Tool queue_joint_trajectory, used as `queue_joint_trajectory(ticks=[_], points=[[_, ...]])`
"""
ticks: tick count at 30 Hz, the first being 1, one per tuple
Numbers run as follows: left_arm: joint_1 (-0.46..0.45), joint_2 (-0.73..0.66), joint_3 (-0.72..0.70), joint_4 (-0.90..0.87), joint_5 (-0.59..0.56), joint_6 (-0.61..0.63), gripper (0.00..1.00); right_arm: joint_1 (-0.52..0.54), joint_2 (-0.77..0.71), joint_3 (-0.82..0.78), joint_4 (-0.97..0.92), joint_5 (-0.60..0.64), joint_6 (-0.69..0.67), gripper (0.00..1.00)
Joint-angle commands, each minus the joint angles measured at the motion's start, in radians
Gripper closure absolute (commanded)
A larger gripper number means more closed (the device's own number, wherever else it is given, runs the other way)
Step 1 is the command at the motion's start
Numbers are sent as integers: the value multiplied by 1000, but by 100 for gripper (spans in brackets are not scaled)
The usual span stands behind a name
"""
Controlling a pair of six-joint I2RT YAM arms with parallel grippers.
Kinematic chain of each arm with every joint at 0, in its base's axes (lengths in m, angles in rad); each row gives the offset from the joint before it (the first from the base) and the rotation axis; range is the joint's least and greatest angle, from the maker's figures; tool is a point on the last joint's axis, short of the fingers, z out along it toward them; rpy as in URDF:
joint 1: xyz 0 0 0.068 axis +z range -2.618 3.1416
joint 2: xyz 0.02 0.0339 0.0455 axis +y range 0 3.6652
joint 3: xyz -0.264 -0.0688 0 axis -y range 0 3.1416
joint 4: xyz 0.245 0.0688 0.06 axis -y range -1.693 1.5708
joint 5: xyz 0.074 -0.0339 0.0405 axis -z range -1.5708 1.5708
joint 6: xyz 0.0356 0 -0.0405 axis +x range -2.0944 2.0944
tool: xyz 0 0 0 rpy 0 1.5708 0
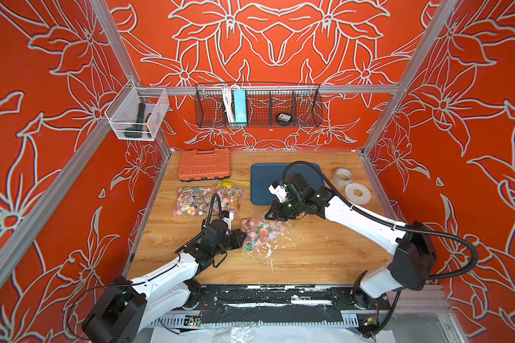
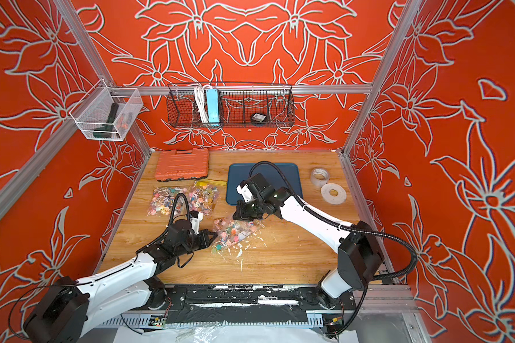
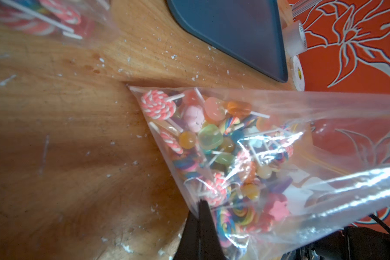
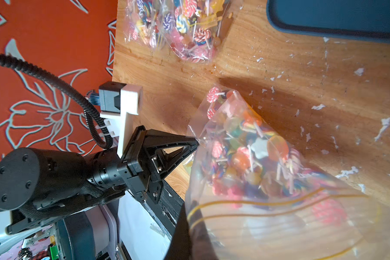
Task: Pour candies out of the ziploc bag
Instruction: Pick up the ziploc bag from the center of the board.
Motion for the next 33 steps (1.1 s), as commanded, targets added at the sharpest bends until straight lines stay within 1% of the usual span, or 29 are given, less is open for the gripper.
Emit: queue_joint_trajectory(ticks=[1, 2, 3, 5, 8, 12, 15, 19, 22, 29, 33], points=[[4, 2, 61, -11, 1, 18, 100, -8, -12, 94, -31, 31, -55, 100], [4, 3, 73, -10, 4, 20, 100, -9, -8, 110, -43, 39, -64, 100], [3, 40, 86, -6, 9, 22, 100, -11, -6, 128, -58, 51, -77, 100], [3, 69, 117, 1, 18, 27, 100, -24, -6, 155, -79, 75, -96, 100], [3, 116, 184, -1, 16, 46, 100, -64, 3, 195, -100, 93, -121, 100], [3, 203, 311, 6, 4, 78, 100, -138, 48, 257, -120, 90, -167, 100], [2, 298, 420, 23, 4, 105, 100, -195, 105, 332, -151, 99, -219, 100], [3, 466, 577, 56, 16, 126, 100, -266, 201, 470, -217, 131, -291, 100], [3, 615, 711, 58, 17, 150, 100, -316, 281, 565, -257, 129, -319, 100], [3, 959, 1061, 8, 22, 199, 100, -401, 427, 673, -260, 119, -329, 100], [4, 1091, 1235, -30, 23, 209, 100, -440, 489, 710, -262, 121, -330, 100]])
